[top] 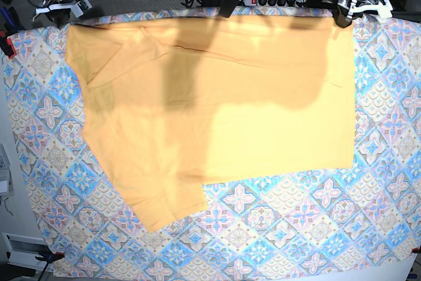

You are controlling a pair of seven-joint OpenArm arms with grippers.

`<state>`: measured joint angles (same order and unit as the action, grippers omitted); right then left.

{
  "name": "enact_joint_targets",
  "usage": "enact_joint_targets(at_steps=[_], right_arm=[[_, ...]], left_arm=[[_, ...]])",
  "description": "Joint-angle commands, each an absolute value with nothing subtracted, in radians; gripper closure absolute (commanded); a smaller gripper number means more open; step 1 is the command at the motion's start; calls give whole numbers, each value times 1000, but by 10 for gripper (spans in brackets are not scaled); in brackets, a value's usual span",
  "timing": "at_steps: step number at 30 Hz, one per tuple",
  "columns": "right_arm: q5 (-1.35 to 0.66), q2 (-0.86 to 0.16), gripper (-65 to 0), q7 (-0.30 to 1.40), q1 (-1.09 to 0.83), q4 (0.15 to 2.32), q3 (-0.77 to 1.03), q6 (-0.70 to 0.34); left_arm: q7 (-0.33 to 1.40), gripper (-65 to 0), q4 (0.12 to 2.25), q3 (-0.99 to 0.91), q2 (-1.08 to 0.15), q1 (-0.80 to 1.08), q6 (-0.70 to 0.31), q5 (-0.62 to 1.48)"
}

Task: Fold the T-shirt properly
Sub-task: 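Drag the held shirt edge toward the robot base with both grippers, then release the edge and move both grippers down the shirt sides to grasp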

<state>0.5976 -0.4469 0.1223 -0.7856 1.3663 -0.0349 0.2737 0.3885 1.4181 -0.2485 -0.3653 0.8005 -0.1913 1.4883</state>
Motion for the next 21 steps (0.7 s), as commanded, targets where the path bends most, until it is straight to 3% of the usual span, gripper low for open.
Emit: enact_joint_targets(at_steps=[1,6,10,21], right_arm=[[599,-460,-132,117,-799,1382,-8,294],[599,-458,-131,117,-800,1403,47,303],[599,-460,-131,117,-799,1403,50,375],[599,-461,-132,117,-763,1415,45,378]], left_arm=[[384,-165,1428,-263,-378,817,-193,1484],[384,-164,1428,-282,-378,842,-193,1484],[384,-164,1428,-305,-377,868,-196,1484],[383,-164,1567,-349,-377,852,-217,1484]])
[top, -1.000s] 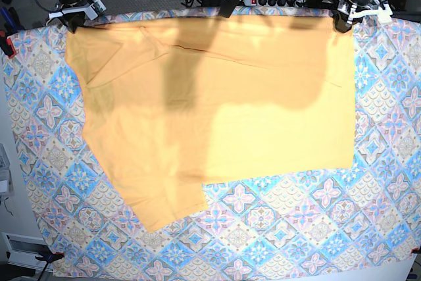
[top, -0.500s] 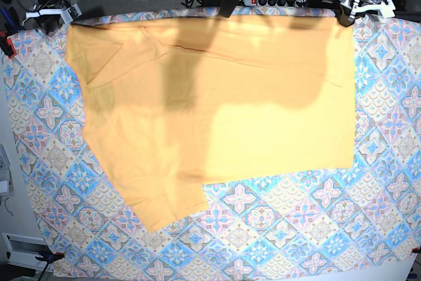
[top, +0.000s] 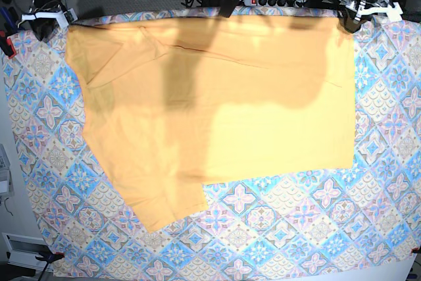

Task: Fold the T-shirt properly
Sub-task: 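Release the edge and move both grippers down the shirt sides to grasp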

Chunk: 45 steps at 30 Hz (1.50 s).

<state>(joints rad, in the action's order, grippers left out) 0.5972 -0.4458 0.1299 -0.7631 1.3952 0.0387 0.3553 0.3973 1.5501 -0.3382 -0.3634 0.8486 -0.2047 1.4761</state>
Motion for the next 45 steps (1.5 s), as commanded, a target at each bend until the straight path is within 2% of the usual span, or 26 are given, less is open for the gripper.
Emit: enact_joint_targets(at_steps=[1,7,10,15,20,28,34,40,45], right_arm=[[599,-461,-132,117,-763,1425,44,378],[601,-461,-132,64,-743,1529,42,372],[599,-460,-132,64,-690,1561,15,282],[595,-460,-132,64,-591,1573,-50,193],[595,-412,-132,71,-458,1563,-90,137],[595,-329,-132,205,-285,1561,-97,5],[595,-320,-132,277,-168,1511,-191,-4],[593,-275,-132,275,-107,1442,-214,-4],[593,-246,-132,275,-71,1405,-217,-4]], left_arm=[[383,-164,1580,-354,-377,842,-217,1484],[384,-164,1603,-389,-381,739,-211,1484],[401,-164,1601,-369,-426,674,-180,1484],[489,-164,1596,-375,-432,532,-88,1484],[499,-170,1596,-371,-432,412,-47,1348],[501,-170,1554,-367,-430,263,2,1115],[608,-170,1385,-369,-430,96,2,1020],[619,-170,1273,-364,-426,-61,-1,869],[613,-171,1119,-277,-430,-203,-1,785]])
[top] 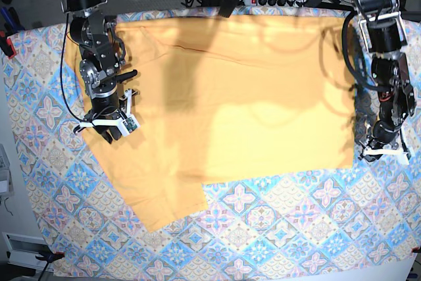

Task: Fold the T-shirt properly
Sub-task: 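Release the edge and move both grippers down the shirt sides to grasp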

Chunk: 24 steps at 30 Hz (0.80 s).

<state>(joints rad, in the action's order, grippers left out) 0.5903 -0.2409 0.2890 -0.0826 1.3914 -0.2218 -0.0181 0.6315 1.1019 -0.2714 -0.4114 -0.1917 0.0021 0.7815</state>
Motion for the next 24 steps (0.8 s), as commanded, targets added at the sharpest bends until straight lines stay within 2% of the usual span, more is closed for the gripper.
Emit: enact_joint_targets(at_steps=[1,6,15,24], right_arm=[[593,-242,-132,275,-67,1399,-217,-4],[533,-240,-132,277,-67,1394,-213,-4],[481,-240,-132,278,-73,1403,-211,-4],[481,-240,-132,278,-76,1405,-216,-4]], left_arm=[[613,-171,1078,-265,-430,-232,-2,765],[608,-171,911,-174,-429,-357,-4,717],[536,-171,745,-151,-426,-414,-4,716],[470,-171,727,-151,-424,-381,-4,716]])
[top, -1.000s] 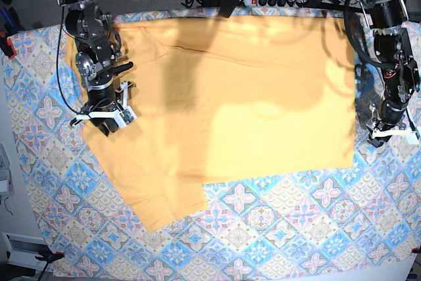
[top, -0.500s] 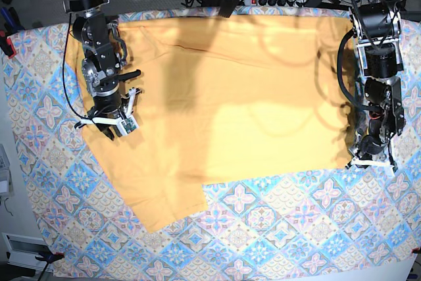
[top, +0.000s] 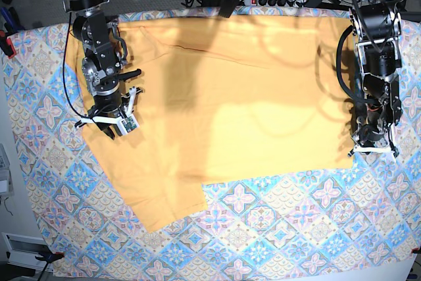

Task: Fold the T-shirt properly
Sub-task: 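Release the edge and move both grippers down the shirt sides to grasp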

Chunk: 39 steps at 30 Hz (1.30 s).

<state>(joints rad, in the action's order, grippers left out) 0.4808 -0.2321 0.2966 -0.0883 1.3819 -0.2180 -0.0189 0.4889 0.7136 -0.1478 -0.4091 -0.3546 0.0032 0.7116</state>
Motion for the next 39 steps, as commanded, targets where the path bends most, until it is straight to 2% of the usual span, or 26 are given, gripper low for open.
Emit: enact_joint_targets(at_steps=[1,8,16,25,27,30,33,39], right_arm=[[481,-240,-132,278,-76,1405,-217,-4],[481,-240,-132,278,-96,1434,-213,-4],[479,-240,-132,278,-97,1438,-213,-4],[479,-240,-132,278,-99,1438,-213,-4],[479,-240,-132,278,-99,1438,-213,-4],[479,-240,-132,278,-99,1437,-213,-4],[479,-240,-132,277,-99,1432,-213,-4],[479,-240,-132,275,-99,1431,-211,1]], left_arm=[[458,-171,710,-151,-423,-381,-4,716],[420,-171,644,-150,-395,-381,-4,714],[420,-171,647,-64,-372,-381,-4,723],[424,-162,647,-58,-344,-375,-4,722],[424,-126,647,-58,-344,-367,-4,722],[424,0,647,-58,-344,-367,-4,722],[426,0,659,-58,-344,-346,-4,722],[447,0,947,-58,-344,-196,-2,716]])
